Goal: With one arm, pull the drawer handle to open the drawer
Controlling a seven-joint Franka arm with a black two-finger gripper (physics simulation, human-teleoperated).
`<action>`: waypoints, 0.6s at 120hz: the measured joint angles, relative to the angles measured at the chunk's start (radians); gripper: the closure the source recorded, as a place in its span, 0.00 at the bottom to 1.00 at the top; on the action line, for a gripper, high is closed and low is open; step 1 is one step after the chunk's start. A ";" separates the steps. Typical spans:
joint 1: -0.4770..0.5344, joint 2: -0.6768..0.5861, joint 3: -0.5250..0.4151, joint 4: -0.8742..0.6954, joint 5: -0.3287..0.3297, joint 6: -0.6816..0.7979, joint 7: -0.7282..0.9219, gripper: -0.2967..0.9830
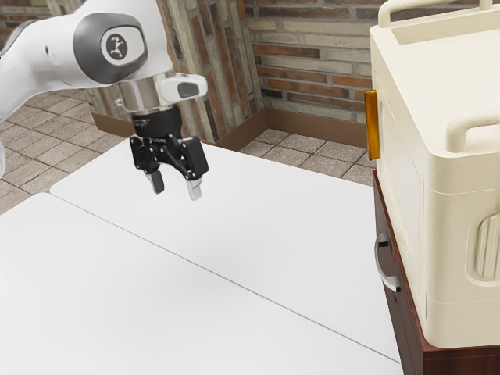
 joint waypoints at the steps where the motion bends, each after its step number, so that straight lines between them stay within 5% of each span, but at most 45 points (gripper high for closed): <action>1: -0.001 0.000 -0.001 0.000 0.001 0.005 0.001 0.23; 34: 0.006 -0.001 -0.002 0.002 0.005 0.083 0.029 0.23; 51: 0.000 -0.059 -0.002 0.197 0.000 0.023 0.000 0.23; 72: -0.077 -0.043 -0.055 0.218 -0.002 0.018 -0.104 0.23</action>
